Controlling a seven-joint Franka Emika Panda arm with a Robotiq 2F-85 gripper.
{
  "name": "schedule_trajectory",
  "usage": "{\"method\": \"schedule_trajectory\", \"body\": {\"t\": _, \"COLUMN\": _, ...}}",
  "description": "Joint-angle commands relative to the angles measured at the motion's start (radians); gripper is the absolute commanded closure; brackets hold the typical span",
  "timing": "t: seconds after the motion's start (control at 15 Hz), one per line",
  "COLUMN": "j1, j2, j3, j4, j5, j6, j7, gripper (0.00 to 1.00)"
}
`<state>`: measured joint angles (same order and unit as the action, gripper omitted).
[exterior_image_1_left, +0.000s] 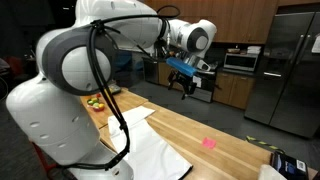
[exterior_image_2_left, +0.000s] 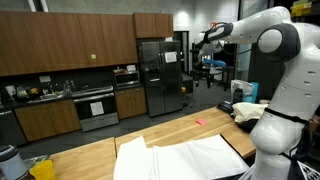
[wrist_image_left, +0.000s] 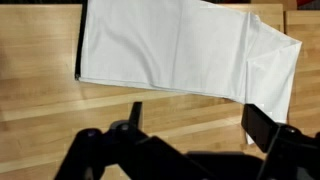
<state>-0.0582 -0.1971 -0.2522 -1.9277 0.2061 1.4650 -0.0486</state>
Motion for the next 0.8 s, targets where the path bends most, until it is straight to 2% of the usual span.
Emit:
{"method": "schedule_trajectory", "body": {"t": 0.0, "j1": -0.034, "j2": 0.003, "j3": 0.03, "j4": 0.004, "j5": 0.005, "j6": -0.003, "j7": -0.006, "gripper": 0.0}}
{"method": "schedule_trajectory", "body": {"t": 0.73, "j1": -0.029, "j2": 0.004, "j3": 0.037, "j4": 0.007, "j5": 0.003, "j6": -0.002, "j7": -0.013, "gripper": 0.0}}
